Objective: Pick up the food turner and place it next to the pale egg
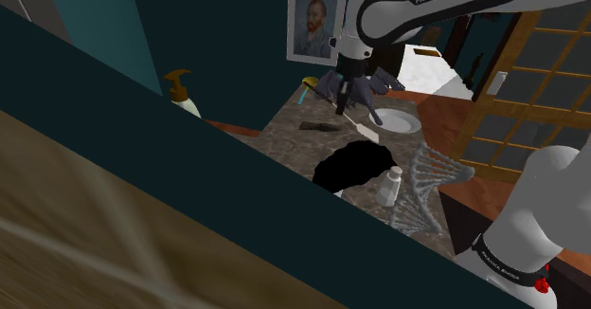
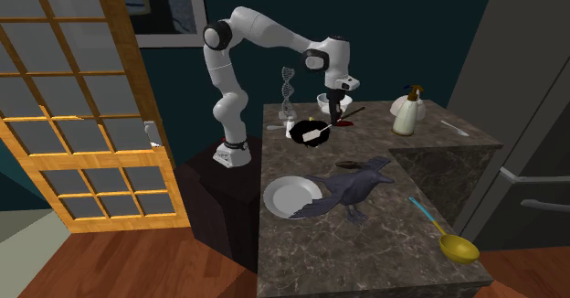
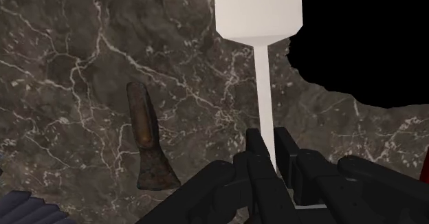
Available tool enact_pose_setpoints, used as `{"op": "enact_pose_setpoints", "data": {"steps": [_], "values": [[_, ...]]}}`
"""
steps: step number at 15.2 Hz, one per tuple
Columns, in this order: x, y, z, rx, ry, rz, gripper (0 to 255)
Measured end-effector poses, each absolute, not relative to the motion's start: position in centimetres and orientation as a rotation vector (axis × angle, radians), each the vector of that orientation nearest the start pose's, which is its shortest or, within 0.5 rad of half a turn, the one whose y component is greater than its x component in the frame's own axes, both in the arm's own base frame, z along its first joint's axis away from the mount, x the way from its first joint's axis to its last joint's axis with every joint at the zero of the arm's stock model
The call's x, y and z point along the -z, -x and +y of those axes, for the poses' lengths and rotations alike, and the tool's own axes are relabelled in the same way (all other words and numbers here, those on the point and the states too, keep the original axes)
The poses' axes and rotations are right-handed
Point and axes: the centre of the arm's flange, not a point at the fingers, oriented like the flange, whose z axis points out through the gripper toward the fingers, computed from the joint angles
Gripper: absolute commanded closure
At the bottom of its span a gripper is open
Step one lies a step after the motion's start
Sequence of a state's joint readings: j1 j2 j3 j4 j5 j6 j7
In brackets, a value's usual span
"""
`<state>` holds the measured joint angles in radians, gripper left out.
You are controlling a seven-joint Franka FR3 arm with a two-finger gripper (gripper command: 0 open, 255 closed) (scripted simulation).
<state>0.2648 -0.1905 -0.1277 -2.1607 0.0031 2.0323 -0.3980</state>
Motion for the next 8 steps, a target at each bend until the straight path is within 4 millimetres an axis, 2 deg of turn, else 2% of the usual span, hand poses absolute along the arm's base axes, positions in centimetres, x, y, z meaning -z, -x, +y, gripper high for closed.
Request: {"op": "enact_pose_setpoints", "data": {"steps": [8], "values": [[-48.2, -52.6, 16.8, 0.098, 3.011, -0.825, 255]]}}
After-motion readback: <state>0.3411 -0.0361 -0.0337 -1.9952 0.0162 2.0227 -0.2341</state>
